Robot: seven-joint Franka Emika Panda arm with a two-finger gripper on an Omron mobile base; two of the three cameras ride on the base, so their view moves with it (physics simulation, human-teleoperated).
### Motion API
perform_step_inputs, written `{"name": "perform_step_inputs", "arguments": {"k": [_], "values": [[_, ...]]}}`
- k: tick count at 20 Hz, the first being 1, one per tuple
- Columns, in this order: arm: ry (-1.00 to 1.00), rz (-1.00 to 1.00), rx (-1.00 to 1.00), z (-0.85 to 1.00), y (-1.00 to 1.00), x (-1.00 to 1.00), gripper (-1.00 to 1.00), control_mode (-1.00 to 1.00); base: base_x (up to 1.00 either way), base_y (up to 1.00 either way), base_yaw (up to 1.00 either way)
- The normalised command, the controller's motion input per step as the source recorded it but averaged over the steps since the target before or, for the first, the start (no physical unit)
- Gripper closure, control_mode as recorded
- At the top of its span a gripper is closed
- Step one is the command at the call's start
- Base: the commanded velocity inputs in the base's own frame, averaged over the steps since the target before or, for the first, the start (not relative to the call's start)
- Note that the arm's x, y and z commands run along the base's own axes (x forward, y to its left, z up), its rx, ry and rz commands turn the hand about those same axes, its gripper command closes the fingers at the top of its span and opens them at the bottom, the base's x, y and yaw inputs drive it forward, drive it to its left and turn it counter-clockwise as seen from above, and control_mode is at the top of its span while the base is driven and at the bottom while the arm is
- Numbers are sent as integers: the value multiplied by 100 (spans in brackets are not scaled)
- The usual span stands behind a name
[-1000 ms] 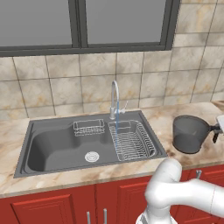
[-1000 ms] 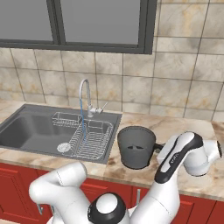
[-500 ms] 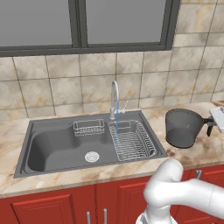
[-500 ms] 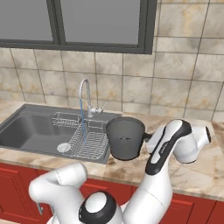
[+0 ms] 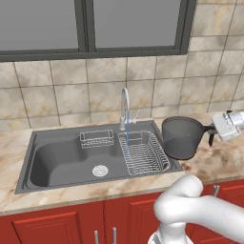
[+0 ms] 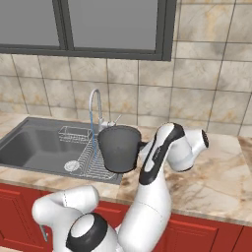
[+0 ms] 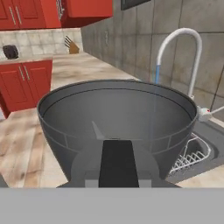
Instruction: Turn on the sink faucet and place the jug under the water for a few seconds to fill it up.
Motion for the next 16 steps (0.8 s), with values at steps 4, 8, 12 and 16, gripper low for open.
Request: {"name": "perform_step_inputs", "arguments": {"k": [4,8,12,16], "values": [[4,-9,-4,0,97,17,100,-100,0,0,0],[7,-12,-4,0,66,35,100,-100,0,0,0],[9,-11,-3,0,44,41,100,-100,0,0,0],[6,-6,-2,0,24,41,100,-100,0,0,0]]}}
